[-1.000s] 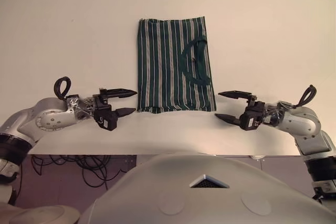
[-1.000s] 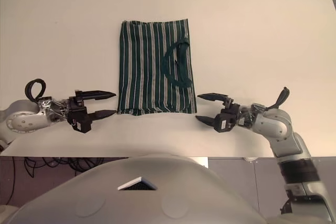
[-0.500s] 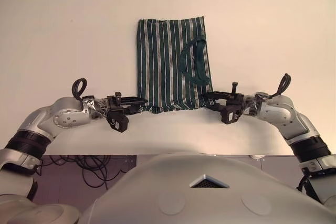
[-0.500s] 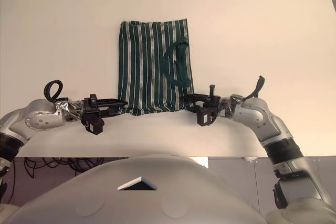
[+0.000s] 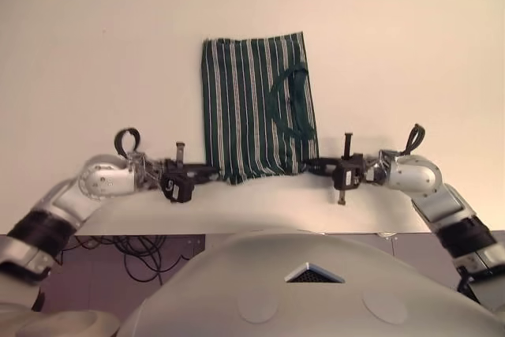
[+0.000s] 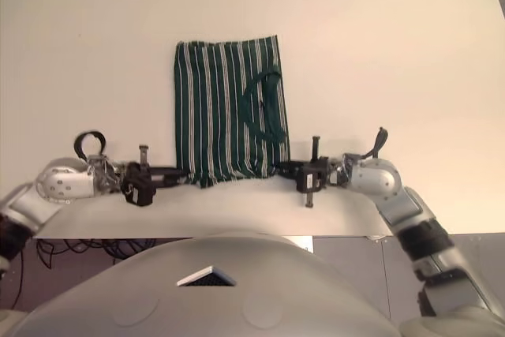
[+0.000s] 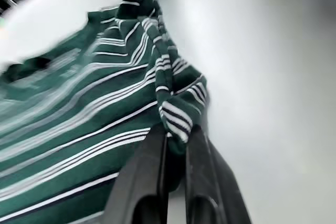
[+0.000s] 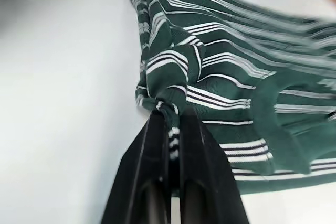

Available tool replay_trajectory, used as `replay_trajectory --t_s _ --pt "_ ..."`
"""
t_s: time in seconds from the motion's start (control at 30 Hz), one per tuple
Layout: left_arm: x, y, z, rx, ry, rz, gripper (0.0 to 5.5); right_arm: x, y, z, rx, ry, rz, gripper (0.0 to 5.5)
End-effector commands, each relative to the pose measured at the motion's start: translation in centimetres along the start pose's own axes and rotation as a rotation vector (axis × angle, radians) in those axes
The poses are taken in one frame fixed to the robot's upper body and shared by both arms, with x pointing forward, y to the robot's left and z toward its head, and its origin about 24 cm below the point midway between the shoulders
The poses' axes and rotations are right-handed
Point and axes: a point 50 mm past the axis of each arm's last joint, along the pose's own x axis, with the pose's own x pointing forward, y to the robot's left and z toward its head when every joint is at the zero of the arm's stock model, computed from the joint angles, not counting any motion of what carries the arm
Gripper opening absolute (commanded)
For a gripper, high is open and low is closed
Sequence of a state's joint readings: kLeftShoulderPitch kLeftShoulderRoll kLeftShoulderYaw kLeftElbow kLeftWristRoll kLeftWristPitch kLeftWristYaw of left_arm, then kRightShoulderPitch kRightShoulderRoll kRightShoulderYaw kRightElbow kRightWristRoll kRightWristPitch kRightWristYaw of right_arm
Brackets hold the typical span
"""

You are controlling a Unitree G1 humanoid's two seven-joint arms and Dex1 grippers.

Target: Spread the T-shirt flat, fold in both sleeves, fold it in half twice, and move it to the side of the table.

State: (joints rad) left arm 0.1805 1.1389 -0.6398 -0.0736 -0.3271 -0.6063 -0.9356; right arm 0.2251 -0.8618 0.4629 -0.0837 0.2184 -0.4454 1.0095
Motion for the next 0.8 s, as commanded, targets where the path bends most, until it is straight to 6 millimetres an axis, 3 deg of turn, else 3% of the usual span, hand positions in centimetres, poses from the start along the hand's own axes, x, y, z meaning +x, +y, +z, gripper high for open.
replay_trajectory --t_s 0.03,0.13,0.3,0.43,0.53,0.8 --pt "-2.1 -0.7 3.7 -0.309 -0.133 -0.213 0.14 -2.8 1.2 3.9 0.183 -0.108 0.189 0.0" --pt "-2.5 -0.5 4.7 -0.371 -0.199 -0.232 0.14 -3.4 1.4 4.9 0.213 -0.138 0.217 0.0" --pt "-3.4 -0.4 4.0 -0.405 -0.21 -0.19 0.14 -2.9 -0.1 5.7 0.175 -0.173 0.12 0.0" --pt "-4.4 1.9 3.3 -0.418 -0.258 -0.022 0.14 -2.5 -3.4 5.8 0.129 -0.188 -0.097 0.0" --pt "-5.1 3.9 1.6 -0.484 -0.253 0.127 0.14 -2.3 -5.7 4.6 0.124 -0.135 -0.259 0.0" --pt "-4.8 8.3 -1.5 -0.447 -0.201 0.441 0.14 -1.2 -8.8 2.9 0.121 -0.044 -0.454 0.0"
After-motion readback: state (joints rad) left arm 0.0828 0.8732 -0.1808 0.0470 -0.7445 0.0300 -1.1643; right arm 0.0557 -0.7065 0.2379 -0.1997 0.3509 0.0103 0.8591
